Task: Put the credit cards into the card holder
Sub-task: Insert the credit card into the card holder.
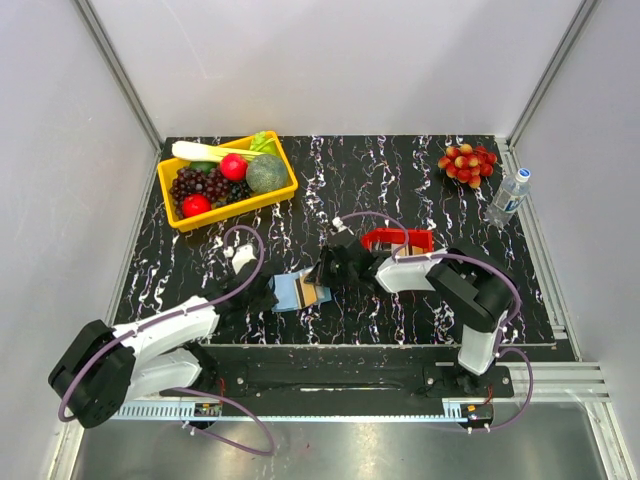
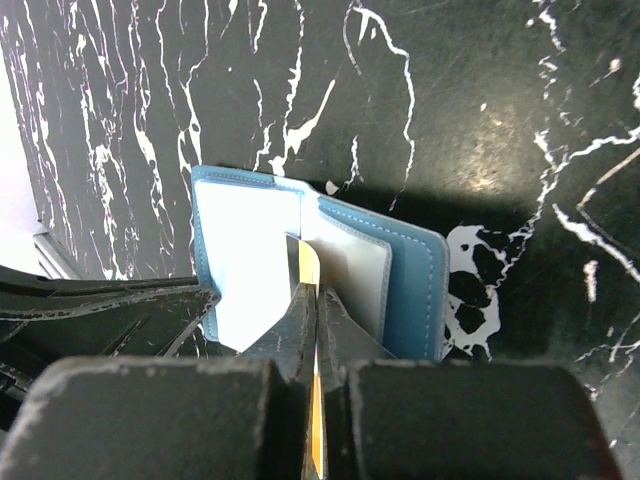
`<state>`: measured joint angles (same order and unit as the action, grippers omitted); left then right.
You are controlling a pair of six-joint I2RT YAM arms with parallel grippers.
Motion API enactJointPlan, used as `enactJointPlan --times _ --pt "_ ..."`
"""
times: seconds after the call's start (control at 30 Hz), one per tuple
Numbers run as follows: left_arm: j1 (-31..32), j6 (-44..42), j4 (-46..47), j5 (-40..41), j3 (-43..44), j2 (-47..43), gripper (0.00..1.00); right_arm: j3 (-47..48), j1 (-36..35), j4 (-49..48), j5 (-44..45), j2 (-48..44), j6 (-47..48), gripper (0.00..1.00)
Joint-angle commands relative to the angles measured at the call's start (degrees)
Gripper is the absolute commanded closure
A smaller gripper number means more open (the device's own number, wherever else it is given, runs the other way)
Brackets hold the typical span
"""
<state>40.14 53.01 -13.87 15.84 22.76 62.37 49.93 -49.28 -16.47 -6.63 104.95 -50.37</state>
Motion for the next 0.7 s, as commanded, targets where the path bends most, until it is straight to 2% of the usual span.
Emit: enactJointPlan --times 0.0,0.33,0.57,0.67 --pt "0.11 -3.00 -4.15 -0.45 -0.26 3.10 1.00 -0.01 1.81 4.60 0.12 2.98 1.23 1.00" --pt "0.11 -3.27 -1.51 -2.04 0.00 7.15 1.00 3.60 2.96 7.96 3.65 4.30 4.32 1.00" --pt "0.11 -3.27 -1.86 -1.16 0.44 6.71 1.00 4.30 2.96 5.14 -3.82 6.50 8.00 1.00" --pt "0.11 -3.44 -1.78 -0.72 0.70 6.63 1.00 5.08 3.05 7.23 -6.20 7.20 10.37 1.00"
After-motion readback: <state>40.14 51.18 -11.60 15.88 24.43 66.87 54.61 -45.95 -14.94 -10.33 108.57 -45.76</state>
